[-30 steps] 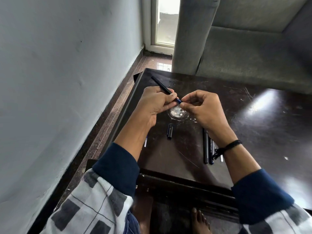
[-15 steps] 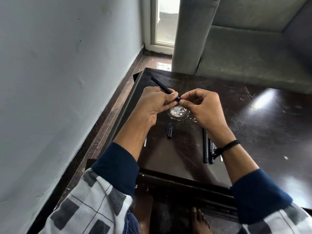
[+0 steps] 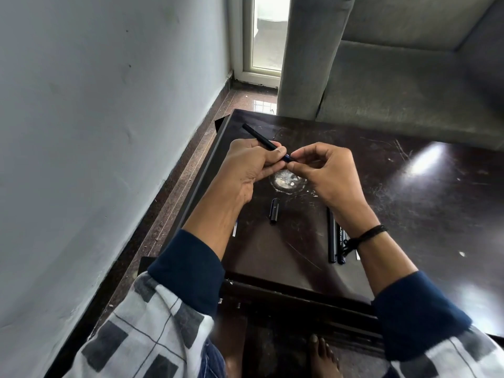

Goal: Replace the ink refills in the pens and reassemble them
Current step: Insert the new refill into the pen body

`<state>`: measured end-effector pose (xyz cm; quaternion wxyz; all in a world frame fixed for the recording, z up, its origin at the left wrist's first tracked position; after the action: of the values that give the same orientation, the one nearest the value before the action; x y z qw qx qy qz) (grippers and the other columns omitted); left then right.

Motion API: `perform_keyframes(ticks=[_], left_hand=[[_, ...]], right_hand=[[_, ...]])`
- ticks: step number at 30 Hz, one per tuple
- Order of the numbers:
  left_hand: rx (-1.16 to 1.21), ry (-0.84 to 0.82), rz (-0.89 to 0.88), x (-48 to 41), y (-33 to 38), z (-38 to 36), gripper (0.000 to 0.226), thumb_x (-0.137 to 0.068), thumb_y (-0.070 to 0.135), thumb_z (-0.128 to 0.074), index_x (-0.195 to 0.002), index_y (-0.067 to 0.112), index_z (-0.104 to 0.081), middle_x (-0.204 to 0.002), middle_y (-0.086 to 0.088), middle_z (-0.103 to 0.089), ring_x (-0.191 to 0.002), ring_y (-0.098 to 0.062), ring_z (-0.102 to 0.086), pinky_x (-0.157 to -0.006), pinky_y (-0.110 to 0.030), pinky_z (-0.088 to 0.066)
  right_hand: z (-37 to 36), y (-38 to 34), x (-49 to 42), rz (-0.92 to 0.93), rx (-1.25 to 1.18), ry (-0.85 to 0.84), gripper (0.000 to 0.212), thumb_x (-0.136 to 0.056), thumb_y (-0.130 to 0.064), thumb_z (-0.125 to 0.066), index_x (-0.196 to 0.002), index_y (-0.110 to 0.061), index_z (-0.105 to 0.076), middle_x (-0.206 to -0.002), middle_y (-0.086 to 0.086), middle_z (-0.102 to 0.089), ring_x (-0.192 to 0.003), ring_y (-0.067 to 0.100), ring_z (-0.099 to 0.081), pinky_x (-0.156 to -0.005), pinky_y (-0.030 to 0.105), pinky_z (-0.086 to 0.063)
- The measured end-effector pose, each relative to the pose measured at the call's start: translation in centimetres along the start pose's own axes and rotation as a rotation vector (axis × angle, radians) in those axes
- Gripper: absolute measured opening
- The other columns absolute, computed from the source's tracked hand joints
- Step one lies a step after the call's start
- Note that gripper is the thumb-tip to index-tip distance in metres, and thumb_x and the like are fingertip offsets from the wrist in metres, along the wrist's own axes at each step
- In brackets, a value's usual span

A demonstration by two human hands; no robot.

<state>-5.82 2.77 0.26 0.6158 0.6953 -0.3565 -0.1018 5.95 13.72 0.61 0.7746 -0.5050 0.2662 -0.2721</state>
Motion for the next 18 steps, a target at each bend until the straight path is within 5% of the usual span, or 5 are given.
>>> perform_keyframes(ticks=[13, 18], left_hand=[[0.001, -0.002, -0.013, 0.27, 0.21, -0.06, 0.008, -0.087, -0.008, -0.069, -0.093, -0.004, -0.071, -0.089, -0.016, -0.072, -0.079, -0.019, -0.074, -0.072, -0.024, -0.062], [0.012, 0.013, -0.023, 0.11, 0.33, 0.18, 0.008, -0.086, -0.009, -0.069, -0.088, -0.001, -0.071, -0.086, -0.014, -0.071, -0.083, -0.020, -0.074, -0.073, -0.025, -0.061]], right_hand=[[-0.14, 0.19, -0.07, -0.003, 0.006, 0.020, 0.008, -0.091, -0.014, -0.078, -0.092, -0.021, -0.076, -0.080, 0.002, -0.077, -0.074, 0.012, -0.072, -0.074, 0.030, -0.060], [-0.13, 0.10, -0.02, -0.017, 0.016, 0.014, 0.024, -0.078, -0.018, -0.090, -0.094, -0.020, -0.073, -0.089, 0.004, -0.075, -0.079, 0.014, -0.071, -0.075, 0.028, -0.060]])
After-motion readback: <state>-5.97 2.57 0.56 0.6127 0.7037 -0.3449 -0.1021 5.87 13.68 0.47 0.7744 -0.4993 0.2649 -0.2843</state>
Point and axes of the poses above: each hand's wrist, its own x-axis away from the middle knuckle, its own z-axis out of the back of the hand, y = z × x, the point moved 5 cm from there along -x, towards the middle knuckle
